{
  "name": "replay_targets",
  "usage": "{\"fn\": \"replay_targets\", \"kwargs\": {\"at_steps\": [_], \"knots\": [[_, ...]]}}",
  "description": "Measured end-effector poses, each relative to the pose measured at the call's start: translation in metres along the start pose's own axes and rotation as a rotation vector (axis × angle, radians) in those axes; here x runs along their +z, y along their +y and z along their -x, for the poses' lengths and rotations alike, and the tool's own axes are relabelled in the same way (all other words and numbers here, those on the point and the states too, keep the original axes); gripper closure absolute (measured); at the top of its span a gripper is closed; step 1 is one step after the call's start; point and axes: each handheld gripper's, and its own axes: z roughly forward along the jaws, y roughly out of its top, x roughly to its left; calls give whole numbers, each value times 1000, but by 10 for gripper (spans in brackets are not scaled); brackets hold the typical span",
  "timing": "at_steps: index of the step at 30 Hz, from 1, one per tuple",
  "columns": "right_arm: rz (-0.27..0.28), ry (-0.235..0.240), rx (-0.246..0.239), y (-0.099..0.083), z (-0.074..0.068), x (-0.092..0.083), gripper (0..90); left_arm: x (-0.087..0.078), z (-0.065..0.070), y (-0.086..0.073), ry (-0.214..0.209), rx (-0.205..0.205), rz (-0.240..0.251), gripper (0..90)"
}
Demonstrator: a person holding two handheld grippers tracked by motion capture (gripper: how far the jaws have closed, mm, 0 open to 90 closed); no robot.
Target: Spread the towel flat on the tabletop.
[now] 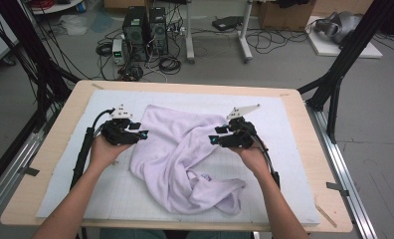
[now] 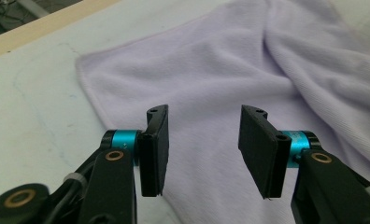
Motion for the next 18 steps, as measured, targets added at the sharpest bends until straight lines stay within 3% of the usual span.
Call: {"fn": "replay_targets", "kwargs": {"at_steps": [7,9,13,18], "knots": [[-10,108,-107,-6,-53,1,486,-14,21,-23,-66,12,1,481],[-11,121,-132,-8,-67,0,482,-17,28,-29,-59,37,-4,446],[-12,152,-202,-15,-90,-3,492,-22,39,-41,-89,41,-8,385],[-17,199,-177,-30,-99,-2,519,-21,48,-60,-123,53,-41,398]]}}
